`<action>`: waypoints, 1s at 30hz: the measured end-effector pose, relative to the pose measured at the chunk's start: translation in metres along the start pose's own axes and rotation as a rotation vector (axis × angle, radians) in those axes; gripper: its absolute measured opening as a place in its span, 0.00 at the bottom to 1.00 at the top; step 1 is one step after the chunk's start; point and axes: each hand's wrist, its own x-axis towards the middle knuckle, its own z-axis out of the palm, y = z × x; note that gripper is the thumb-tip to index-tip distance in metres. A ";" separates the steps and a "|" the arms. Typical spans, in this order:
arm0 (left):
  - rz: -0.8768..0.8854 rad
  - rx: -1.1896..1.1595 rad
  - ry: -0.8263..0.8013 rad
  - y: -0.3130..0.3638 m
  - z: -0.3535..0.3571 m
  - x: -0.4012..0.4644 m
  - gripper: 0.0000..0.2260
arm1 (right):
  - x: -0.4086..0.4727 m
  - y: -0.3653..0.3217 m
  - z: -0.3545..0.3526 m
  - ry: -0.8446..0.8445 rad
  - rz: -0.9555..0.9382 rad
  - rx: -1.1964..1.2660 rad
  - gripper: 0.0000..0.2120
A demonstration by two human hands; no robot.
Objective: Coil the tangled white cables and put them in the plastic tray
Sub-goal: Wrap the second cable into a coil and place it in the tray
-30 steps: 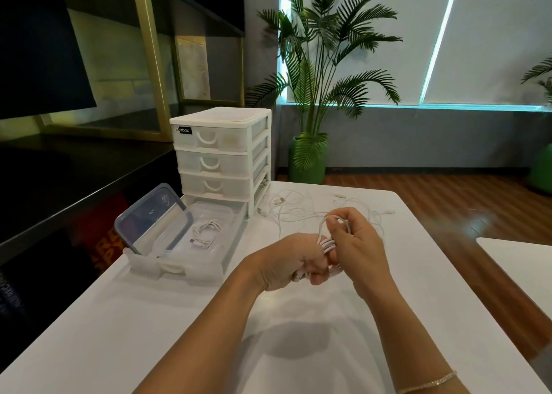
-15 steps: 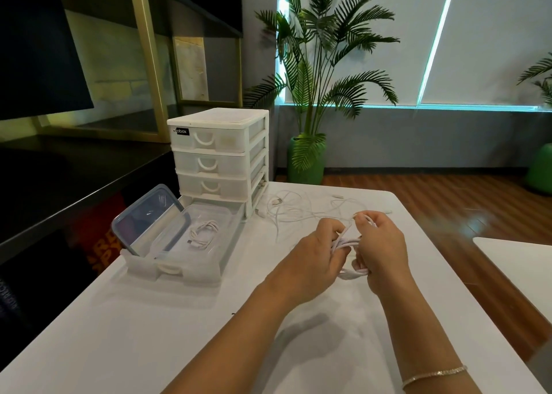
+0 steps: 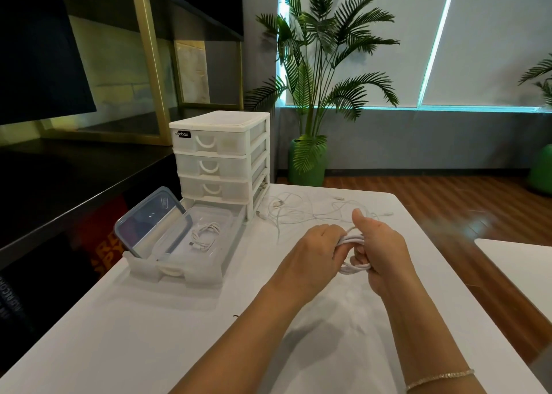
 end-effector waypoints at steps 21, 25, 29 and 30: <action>-0.837 -1.214 0.069 0.003 -0.030 0.013 0.10 | -0.010 -0.002 -0.005 -0.342 -0.352 -0.186 0.09; -0.822 -1.063 0.166 -0.003 -0.028 0.011 0.10 | -0.014 0.001 -0.002 -0.360 -0.339 -0.343 0.06; -0.706 -0.838 0.181 -0.006 -0.019 0.008 0.10 | -0.018 0.000 0.003 -0.268 -0.426 -0.452 0.04; -0.683 -0.802 0.182 -0.008 -0.019 0.008 0.09 | -0.019 0.001 0.005 -0.246 -0.457 -0.490 0.06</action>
